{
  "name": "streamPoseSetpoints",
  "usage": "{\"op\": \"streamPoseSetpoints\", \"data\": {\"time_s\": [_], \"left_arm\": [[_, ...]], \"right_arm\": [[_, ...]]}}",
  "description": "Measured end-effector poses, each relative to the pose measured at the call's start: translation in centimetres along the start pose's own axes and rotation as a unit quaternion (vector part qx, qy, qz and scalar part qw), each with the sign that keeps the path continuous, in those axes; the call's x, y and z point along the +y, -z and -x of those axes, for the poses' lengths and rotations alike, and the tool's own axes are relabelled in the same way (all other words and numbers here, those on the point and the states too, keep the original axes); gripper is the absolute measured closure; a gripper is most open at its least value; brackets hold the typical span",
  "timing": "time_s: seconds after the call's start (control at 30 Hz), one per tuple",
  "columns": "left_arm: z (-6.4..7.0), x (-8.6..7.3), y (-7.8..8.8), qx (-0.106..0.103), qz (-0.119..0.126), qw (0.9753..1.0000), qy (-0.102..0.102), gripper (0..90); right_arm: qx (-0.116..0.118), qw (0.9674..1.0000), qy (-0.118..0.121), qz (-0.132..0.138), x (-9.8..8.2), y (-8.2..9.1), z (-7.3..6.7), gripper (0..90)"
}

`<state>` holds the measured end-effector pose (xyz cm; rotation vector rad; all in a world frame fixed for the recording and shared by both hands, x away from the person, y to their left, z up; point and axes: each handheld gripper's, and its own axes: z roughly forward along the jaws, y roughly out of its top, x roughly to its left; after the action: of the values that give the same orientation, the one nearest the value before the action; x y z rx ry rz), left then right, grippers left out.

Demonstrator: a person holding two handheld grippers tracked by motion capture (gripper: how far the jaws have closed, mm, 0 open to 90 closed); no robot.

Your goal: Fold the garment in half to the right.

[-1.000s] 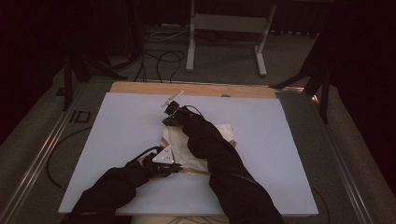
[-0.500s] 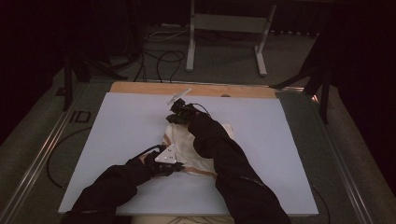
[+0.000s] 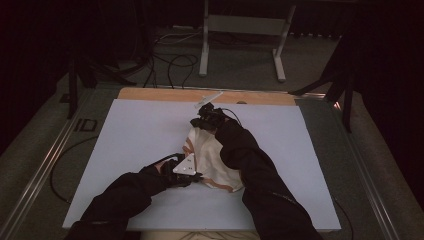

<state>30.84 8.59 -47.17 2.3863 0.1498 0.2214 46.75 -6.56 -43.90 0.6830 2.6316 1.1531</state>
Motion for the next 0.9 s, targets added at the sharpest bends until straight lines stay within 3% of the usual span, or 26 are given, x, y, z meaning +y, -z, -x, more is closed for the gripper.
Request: {"op": "streamPoseSetpoints", "data": {"time_s": [0.37,0.9], "left_arm": [[0.2,1.8,-1.0,-0.002,0.001,0.9998,-0.021,87.2],[0.0,4.2,-3.0,-0.014,0.001,0.9991,-0.041,87.1]], "right_arm": [[-0.019,0.9996,-0.019,0.011,-2.1,2.9,1.5,88.4],[-0.038,0.9980,-0.044,0.022,-4.8,5.7,3.5,88.3]]}}
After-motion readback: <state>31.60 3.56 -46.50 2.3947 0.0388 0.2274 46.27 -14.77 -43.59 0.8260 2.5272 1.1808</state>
